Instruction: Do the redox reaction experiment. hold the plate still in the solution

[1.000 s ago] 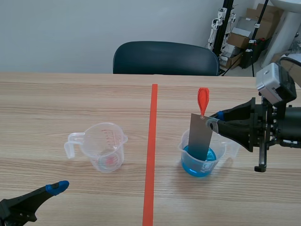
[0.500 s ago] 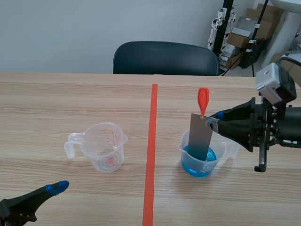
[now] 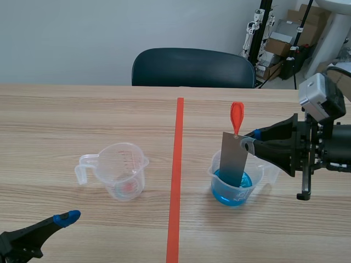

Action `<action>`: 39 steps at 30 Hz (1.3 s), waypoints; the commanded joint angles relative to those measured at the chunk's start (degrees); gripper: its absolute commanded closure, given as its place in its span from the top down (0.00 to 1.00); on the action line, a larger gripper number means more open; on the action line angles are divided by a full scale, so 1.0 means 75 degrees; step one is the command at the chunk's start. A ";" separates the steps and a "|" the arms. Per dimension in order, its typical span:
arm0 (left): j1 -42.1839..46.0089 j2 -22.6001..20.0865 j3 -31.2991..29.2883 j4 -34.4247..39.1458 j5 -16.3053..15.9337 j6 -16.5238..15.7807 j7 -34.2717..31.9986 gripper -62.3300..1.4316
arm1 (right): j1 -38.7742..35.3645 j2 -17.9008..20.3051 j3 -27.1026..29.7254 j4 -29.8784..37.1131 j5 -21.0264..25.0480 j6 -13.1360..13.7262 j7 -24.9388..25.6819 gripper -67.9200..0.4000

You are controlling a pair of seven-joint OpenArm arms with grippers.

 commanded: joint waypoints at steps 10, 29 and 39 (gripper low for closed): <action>-0.0044 0.0017 -0.0026 0.0093 -0.0047 0.0015 -0.0134 1.00 | 0.0087 0.0020 0.0119 0.0099 0.0111 0.0003 0.0114 0.01; -0.0044 0.0017 -0.0026 0.0093 -0.0047 0.0015 -0.0140 1.00 | 0.0087 0.0020 0.0119 0.0099 0.0111 0.0003 0.0114 0.01; -0.0044 0.0017 -0.0026 0.0096 -0.0047 0.0015 -0.0189 1.00 | 0.0087 0.0020 0.0119 0.0099 0.0111 0.0003 0.0114 0.01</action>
